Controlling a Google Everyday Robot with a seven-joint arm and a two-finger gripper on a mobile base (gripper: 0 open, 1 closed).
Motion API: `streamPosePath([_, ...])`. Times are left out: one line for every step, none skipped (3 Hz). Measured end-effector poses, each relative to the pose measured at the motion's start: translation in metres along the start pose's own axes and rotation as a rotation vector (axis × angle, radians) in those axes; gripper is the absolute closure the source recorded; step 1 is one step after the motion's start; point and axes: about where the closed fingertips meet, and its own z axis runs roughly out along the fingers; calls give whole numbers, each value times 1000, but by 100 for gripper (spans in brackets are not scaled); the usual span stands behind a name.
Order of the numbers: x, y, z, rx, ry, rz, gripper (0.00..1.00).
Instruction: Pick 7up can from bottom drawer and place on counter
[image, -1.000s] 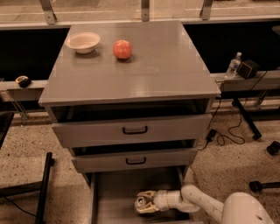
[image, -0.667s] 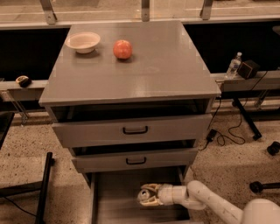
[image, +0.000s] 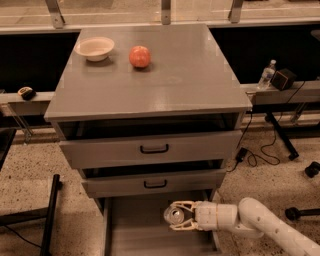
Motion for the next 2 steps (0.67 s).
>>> streamPosePath([-27, 14, -1, -62, 23, -39, 100])
streamPosePath([-26, 15, 2, -75, 38, -34, 100])
